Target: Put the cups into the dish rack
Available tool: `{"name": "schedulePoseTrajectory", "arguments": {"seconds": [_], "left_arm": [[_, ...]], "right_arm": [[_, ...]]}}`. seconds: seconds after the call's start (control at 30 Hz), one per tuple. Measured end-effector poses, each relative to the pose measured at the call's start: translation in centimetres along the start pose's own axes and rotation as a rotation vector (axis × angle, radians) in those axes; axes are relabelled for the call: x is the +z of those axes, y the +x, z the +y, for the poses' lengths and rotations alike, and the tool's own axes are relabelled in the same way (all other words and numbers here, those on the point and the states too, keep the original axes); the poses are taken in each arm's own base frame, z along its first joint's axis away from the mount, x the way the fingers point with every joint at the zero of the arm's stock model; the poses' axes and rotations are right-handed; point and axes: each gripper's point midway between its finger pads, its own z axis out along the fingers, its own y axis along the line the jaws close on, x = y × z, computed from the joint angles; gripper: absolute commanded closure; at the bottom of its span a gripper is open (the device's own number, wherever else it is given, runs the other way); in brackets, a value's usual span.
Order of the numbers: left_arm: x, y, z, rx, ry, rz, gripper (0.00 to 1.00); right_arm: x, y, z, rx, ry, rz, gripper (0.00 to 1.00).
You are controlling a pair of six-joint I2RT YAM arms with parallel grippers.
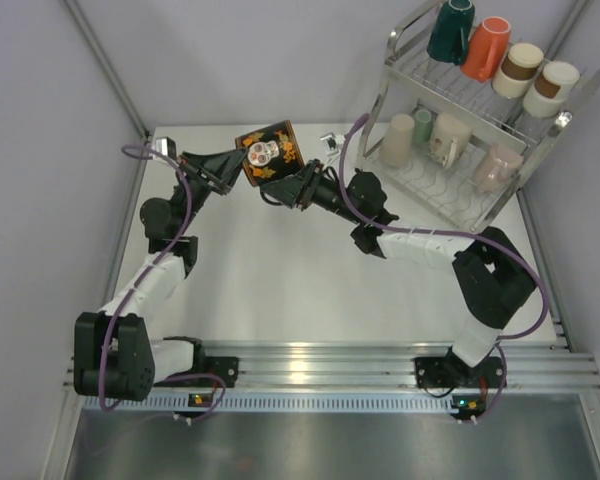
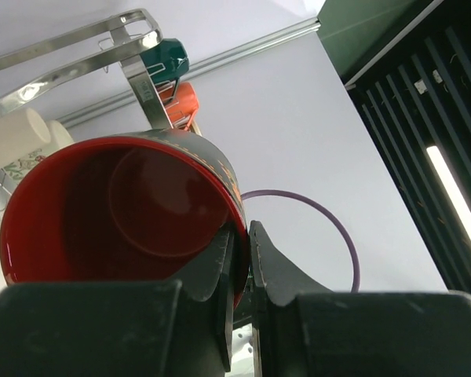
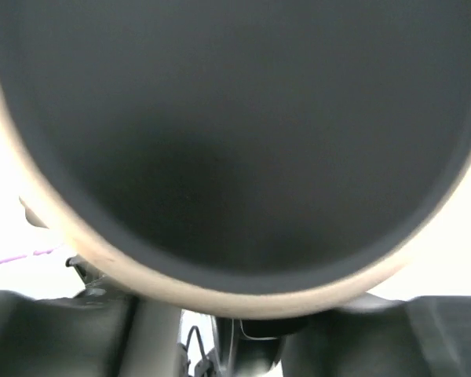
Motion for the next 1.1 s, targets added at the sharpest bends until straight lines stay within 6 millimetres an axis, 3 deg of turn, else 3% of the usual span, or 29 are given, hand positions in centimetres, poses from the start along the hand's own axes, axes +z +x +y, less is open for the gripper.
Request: {"name": "schedulePoseTrajectory", "arguments": {"seconds": [0.17,0.3,0.5,0.7,0.9,1.03,1.1], "left_arm": [[0.1,-0.1,-0.6,0.002,0.024,-0.008,1.00],[0.1,-0.3,-1.2,-0.002,0.049,-0.021,1.00],[0.1,0.3,-1.3,-0.003,0.057,0.001,0.98],[-0.2,1.0,0.8,-0.024,0.016,0.027,0.63],[-0.3,2.2,3.0,-0.040,-0.034,0.081,0.45],[-0.3,3.2,3.2,-0.031,-0.030,0.118,0.09],[-0.4,3.4,3.2,-0.028,-0.031,0.128,0.03]], "right_arm": [[0.0,-0.1,0.5,0.016,-0.023,-0.004,0.77],[0.0,-0.5,1.5,0.019,-0.063,-0.017,1.00],[-0.4,-0.3,1.5,0.020,-0.074,-0.029,1.00],[-1.6,0.8,-0.3,0.049,-0.028,-0.029,1.00],[-3.8,1.6,-2.9,0.079,0.059,-0.028,1.00],[-5.4,1.9,-3.8,0.092,0.092,-0.021,1.00],[-6.2,1.9,-4.6,0.100,0.114,-0.017,1.00]]}}
